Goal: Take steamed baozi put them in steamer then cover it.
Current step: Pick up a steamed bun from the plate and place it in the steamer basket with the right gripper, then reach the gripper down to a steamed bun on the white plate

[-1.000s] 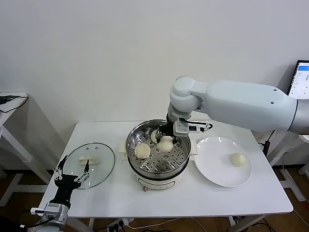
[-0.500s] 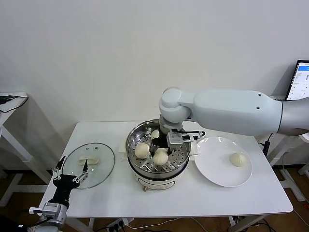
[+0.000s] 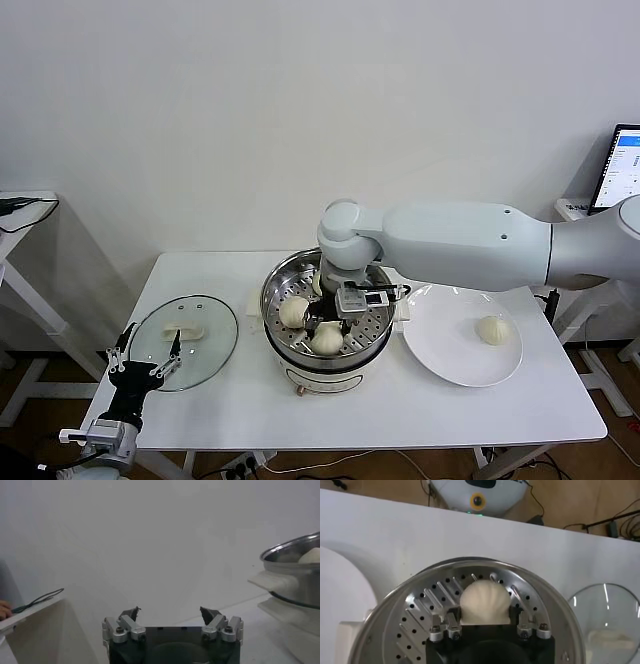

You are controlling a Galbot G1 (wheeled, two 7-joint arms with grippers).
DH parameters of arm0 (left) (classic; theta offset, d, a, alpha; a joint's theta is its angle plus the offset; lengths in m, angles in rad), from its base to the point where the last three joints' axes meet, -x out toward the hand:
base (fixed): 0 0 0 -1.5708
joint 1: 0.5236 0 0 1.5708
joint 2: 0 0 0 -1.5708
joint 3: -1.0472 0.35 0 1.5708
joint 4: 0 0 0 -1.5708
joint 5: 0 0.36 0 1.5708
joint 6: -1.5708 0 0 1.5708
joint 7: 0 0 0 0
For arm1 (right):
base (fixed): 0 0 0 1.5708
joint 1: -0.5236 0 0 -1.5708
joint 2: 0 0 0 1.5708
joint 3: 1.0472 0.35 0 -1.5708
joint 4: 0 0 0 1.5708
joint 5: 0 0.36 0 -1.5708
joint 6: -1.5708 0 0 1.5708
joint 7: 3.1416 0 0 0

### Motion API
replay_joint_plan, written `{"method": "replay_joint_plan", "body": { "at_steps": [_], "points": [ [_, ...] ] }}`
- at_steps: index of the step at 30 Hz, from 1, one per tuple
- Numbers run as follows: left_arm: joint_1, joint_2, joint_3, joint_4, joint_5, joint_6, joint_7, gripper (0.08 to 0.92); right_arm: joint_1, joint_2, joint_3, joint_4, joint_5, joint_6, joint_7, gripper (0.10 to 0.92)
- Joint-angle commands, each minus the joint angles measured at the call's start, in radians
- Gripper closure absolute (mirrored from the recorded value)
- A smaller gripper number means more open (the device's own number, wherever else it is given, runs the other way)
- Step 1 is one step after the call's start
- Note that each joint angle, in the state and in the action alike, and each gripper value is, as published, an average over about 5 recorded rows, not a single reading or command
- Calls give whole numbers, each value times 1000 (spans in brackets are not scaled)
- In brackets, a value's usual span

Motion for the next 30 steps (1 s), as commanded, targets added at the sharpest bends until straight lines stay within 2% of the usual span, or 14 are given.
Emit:
{"method": "replay_joint_plan", "body": {
  "at_steps": [1,6,13,20,24,30],
  "points": [
    [0,0,0,-1,-1,-1,0,177,-18,17,-3,-14,-1,-3,-5,372],
    [3,0,-1,-2,-1,-2,2,177,-15,15,-2,-5,-4,-17,-21,350],
    [7,-3,0,-9,-1,-2,3,177,2,-8,17,-8,19,-29,-31,212],
    [15,-4,0,-19,0,-3,1,177,121,-136,52,-17,133,-66,-78,203],
    [19,-7,6,-34,4,-3,-1,177,178,-263,54,-29,248,-187,-164,203],
    [25,-10,16,-39,17,-6,-2,177,137,-476,55,-59,347,-495,-251,203]
  ]
}}
